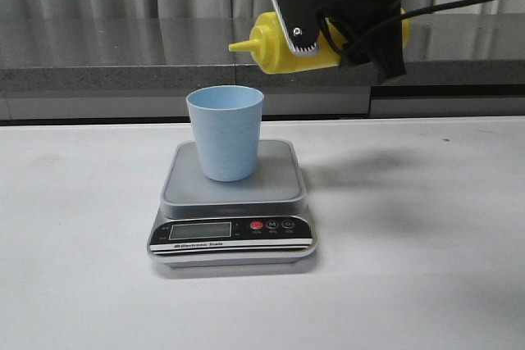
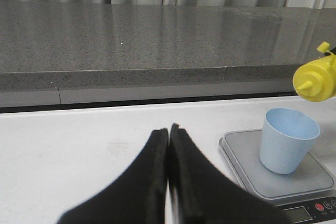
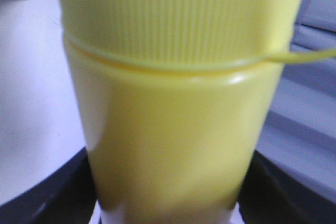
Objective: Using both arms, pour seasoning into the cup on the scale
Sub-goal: 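Tip the bottle nozzle down over the blue cup with the right gripper, then raise and turn the bottle upright with the right gripper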
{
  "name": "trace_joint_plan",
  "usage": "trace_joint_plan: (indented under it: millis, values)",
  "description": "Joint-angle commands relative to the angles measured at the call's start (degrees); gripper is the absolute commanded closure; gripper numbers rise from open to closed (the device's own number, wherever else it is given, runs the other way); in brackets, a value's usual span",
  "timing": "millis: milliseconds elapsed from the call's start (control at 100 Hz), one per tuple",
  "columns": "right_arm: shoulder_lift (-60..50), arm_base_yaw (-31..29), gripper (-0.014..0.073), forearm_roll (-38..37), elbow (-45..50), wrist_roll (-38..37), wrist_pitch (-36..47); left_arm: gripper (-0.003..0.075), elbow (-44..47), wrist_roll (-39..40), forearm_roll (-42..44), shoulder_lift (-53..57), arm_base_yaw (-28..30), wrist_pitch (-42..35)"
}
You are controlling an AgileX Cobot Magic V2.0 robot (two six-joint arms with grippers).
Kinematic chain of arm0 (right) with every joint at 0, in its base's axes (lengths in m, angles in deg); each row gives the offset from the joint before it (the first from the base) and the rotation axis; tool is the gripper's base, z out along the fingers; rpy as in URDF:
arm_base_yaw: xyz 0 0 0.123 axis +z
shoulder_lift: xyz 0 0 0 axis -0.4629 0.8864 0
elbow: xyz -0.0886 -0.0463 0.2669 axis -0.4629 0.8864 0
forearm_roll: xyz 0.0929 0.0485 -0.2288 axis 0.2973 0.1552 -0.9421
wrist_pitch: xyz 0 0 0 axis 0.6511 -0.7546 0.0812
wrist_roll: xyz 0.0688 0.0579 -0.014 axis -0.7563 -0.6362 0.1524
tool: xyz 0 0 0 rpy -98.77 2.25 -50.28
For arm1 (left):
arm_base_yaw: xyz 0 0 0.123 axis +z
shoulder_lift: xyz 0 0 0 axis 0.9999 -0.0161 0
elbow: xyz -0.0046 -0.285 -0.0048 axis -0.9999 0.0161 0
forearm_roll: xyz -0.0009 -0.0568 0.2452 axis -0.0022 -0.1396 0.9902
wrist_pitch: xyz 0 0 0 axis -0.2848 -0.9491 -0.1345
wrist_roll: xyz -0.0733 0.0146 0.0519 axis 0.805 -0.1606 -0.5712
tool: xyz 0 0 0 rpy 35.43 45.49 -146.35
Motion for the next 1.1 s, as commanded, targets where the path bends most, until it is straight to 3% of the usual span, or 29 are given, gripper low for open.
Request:
trace_joint_plan:
  millis: [0,210,610,1090]
  values:
    - [-4.4,0.2,0.0306,-2.0,-2.1,-5.5,1.3,0.0740,-1.6,0.2,-0.2,-0.4,0.1,-4.4]
    - [-7.3,-1.0,0.0306,-0.9,-2.1,-21.5,3.6,0.0740,-1.6,0.2,-0.2,-0.4,0.1,-4.4]
    - [-12.5,-8.7,0.0306,5.6,-1.6,-50.1,12.3,0.0740,-1.6,0.2,-0.2,-0.4,0.1,-4.4]
    - [-13.0,-9.6,0.0306,7.9,-1.2,-52.4,15.1,0.0740,-1.6,0.2,-0.2,-0.4,0.1,-4.4]
